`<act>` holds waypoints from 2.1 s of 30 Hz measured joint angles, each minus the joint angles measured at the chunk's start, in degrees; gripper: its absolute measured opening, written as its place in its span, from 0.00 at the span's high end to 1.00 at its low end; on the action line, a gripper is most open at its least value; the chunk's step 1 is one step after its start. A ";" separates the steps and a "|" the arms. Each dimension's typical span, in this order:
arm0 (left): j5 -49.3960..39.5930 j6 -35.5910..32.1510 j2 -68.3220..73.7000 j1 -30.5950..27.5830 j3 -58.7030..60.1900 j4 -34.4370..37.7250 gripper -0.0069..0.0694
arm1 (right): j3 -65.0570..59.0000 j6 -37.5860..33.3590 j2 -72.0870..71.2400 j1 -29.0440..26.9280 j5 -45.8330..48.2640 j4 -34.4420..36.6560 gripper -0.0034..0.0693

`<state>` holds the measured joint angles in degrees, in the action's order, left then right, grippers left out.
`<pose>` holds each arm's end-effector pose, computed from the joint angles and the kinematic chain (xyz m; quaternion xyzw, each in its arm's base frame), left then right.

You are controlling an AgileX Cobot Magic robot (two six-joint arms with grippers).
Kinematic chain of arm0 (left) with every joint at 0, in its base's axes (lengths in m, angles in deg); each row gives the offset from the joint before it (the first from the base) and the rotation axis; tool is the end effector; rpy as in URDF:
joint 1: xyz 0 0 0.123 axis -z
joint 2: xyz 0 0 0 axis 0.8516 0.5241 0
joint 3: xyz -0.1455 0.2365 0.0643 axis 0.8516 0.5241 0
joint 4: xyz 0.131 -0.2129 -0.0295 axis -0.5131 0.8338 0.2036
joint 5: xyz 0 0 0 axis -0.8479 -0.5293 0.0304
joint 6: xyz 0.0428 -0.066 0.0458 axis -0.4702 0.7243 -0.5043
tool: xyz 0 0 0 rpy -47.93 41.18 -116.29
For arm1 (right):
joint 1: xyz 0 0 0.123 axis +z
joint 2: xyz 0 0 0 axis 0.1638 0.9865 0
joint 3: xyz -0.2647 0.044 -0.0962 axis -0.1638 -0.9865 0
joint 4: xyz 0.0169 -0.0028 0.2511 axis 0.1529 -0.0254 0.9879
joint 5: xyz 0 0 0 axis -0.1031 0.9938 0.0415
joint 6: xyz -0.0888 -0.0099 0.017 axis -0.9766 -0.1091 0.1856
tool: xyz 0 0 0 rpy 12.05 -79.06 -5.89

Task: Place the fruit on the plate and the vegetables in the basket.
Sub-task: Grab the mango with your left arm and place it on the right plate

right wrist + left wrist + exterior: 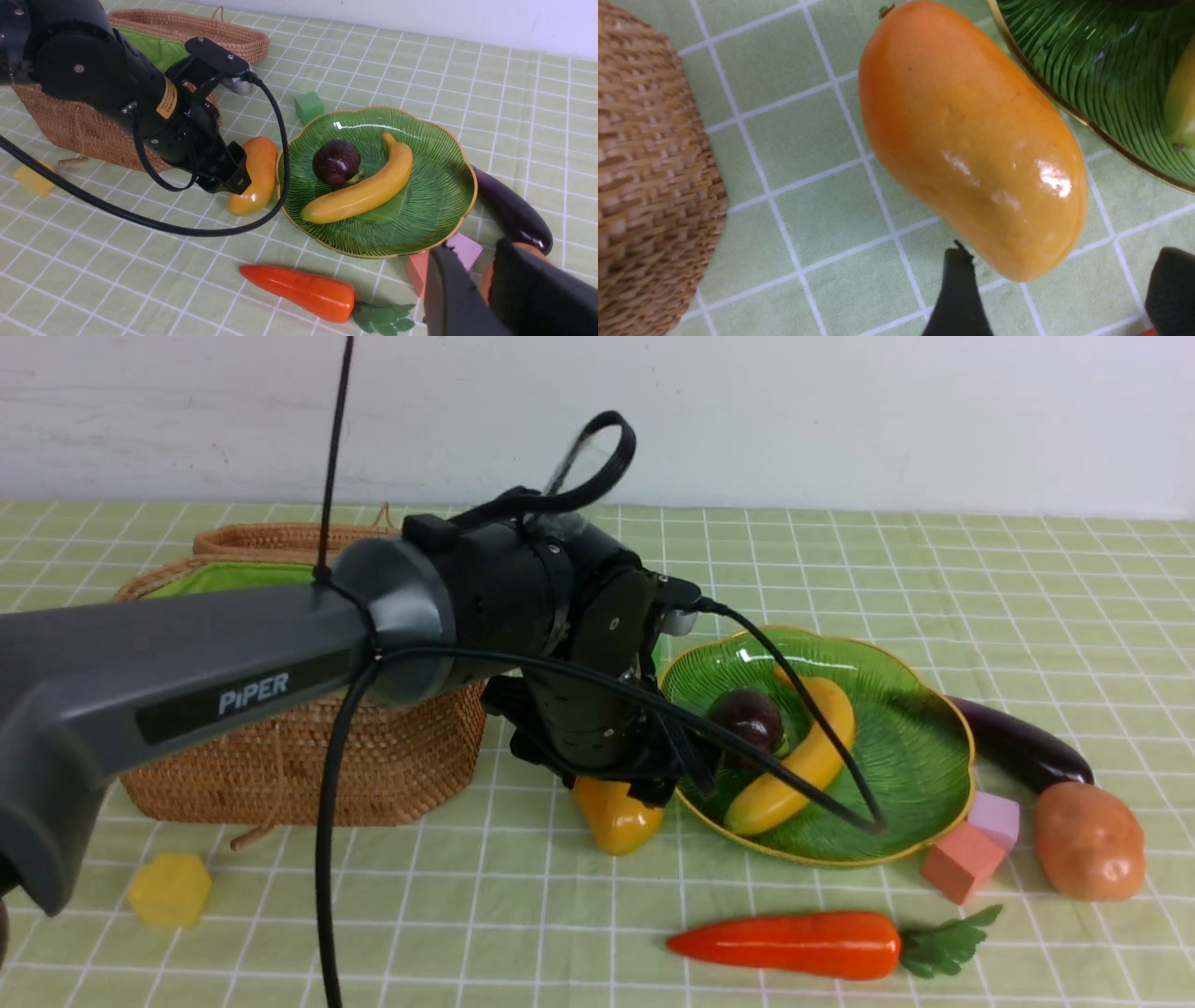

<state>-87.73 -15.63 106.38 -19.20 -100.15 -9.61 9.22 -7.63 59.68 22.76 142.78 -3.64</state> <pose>0.3356 -0.2622 0.2338 0.1745 0.9563 -0.0668 0.2250 0.0627 0.0307 0.4166 -0.1472 0.8224 0.1307 0.5338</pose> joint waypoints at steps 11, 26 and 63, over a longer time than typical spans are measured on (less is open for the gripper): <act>5.06 5.09 4.22 0.00 0.06 -2.71 0.11 | 0.00 0.00 0.00 0.00 0.34 0.18 0.74; 5.39 5.81 5.96 0.00 0.06 -11.53 0.31 | 0.00 -0.59 0.00 0.00 2.30 0.37 0.73; 9.05 8.03 8.48 -3.01 0.06 -12.69 0.14 | 0.00 -1.27 0.00 0.00 2.23 2.08 0.74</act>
<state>-78.69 -7.59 114.86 -22.21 -100.09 -22.30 9.22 -8.90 59.68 22.76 145.01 -1.56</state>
